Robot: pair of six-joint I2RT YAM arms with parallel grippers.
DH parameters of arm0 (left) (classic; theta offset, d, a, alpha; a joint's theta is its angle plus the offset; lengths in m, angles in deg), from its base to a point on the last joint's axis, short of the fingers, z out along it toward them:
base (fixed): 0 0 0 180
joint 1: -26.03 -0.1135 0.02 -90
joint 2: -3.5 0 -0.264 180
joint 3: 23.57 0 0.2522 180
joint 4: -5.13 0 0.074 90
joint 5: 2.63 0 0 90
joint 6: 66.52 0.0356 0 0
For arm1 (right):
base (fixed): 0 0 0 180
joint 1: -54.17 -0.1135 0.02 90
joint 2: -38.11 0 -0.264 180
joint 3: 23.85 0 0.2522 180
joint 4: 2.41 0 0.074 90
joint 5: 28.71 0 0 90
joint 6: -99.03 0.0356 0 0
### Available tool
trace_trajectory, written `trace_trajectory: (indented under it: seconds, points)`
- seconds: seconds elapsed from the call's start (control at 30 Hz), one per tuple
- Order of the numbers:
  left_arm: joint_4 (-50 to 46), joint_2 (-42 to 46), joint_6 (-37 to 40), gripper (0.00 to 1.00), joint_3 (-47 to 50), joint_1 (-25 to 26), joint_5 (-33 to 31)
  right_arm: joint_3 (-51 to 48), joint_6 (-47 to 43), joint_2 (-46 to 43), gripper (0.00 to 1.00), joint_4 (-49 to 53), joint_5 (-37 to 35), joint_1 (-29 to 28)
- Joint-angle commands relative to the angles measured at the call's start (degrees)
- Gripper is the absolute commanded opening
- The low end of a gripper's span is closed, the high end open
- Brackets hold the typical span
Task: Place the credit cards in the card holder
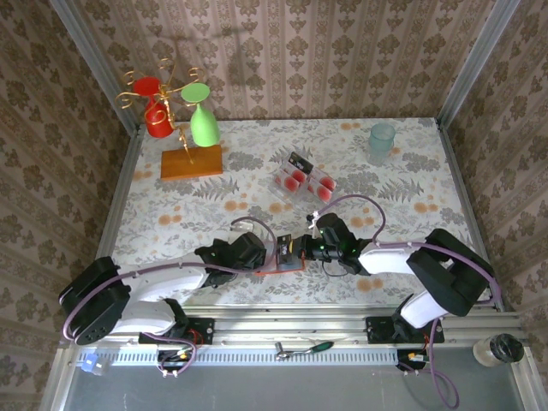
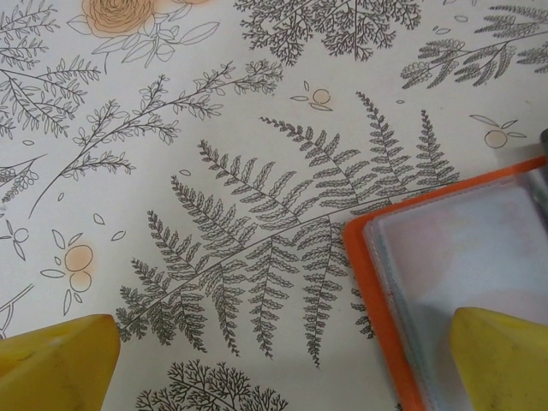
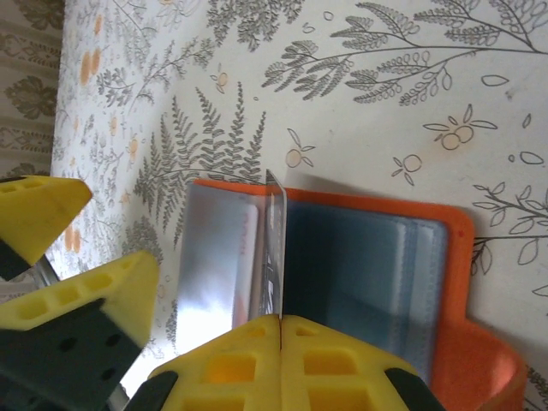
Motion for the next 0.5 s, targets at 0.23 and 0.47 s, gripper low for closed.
trace_trajectory:
  seconds: [0.23,0.47]
  points:
    - [1.3,-1.1,-1.0,1.0,1.4,0.7,-0.1,0.2,2.9,-2.3,0.0,-3.0,-0.2,0.3]
    - [1.8,-2.3,-2.0,1.0,2.5,1.1,-0.2,0.0,3.7,-1.5,0.0,-5.0,-1.0,0.2]
